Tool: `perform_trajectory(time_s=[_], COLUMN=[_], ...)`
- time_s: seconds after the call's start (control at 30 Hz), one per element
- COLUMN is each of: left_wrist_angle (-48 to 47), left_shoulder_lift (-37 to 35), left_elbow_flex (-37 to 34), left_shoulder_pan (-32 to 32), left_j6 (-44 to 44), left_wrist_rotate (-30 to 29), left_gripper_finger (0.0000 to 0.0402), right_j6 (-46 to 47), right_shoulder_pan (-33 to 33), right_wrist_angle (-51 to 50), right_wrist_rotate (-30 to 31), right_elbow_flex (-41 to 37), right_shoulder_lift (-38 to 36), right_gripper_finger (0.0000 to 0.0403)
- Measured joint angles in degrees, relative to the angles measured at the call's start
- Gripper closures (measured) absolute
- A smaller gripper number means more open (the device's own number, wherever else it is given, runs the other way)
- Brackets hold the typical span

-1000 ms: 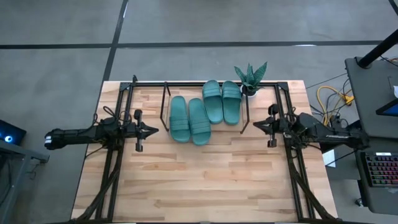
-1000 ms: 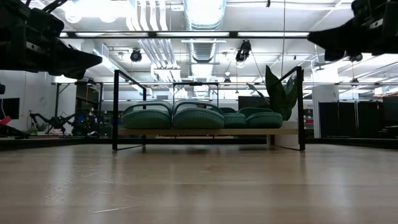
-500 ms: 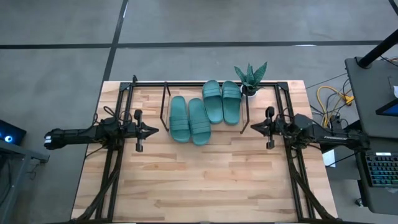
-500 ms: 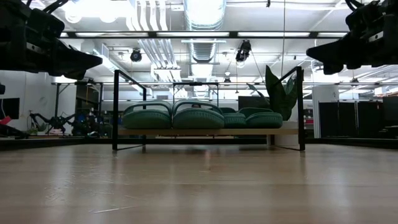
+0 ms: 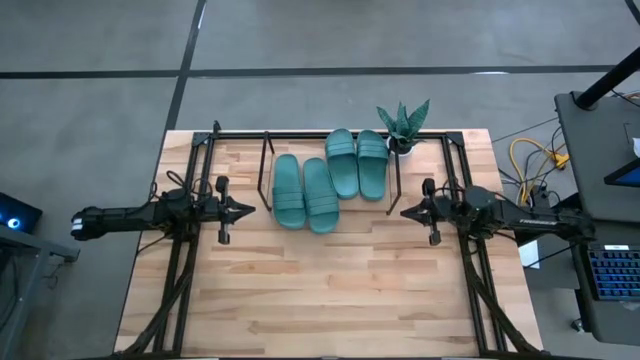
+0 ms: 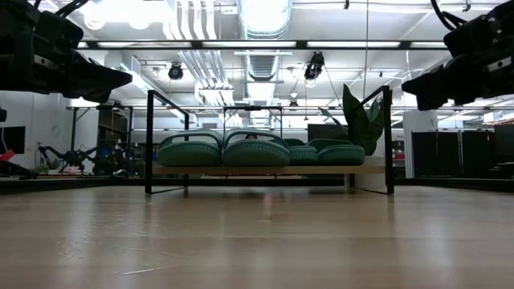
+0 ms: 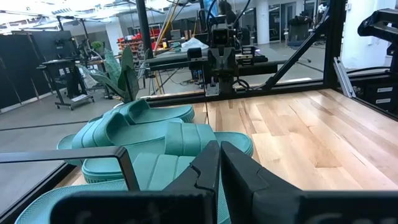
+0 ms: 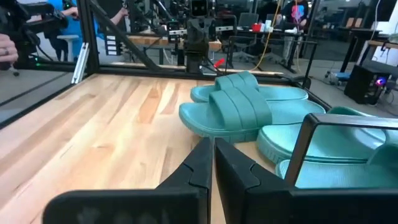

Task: Pick and place slides into the shelf
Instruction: Return to Home Position

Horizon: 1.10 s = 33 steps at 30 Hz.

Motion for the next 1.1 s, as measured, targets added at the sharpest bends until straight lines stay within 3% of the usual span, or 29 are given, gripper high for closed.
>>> perform_trajectory(time_s=[0.17,0.4,1.1], left_wrist_angle=[0.04,-0.05,-0.02], left_shoulder_lift=[0.0,0.0,0.1], left_elbow_flex=[0.0,0.0,0.0], left_shoulder_pan=[0.0,0.0,0.0], left_j6=[-0.95,-10.54,-11.89], left_wrist_rotate=[0.07,3.79,5.01], left_gripper_finger=[0.0402,0.0402,0.0402], right_j6=[-0.92,-1.03,-0.46], right_shoulder_pan=[0.0,0.0,0.0], right_wrist_angle=[0.5,0.5,0.46], right_wrist_rotate=[0.0,-0.01,0.0], right_elbow_flex=[0.0,0.0,0.02], right_shoulder_lift=[0.3,0.3,0.3], right_gripper_finger=[0.0394,0.0394,0.0394])
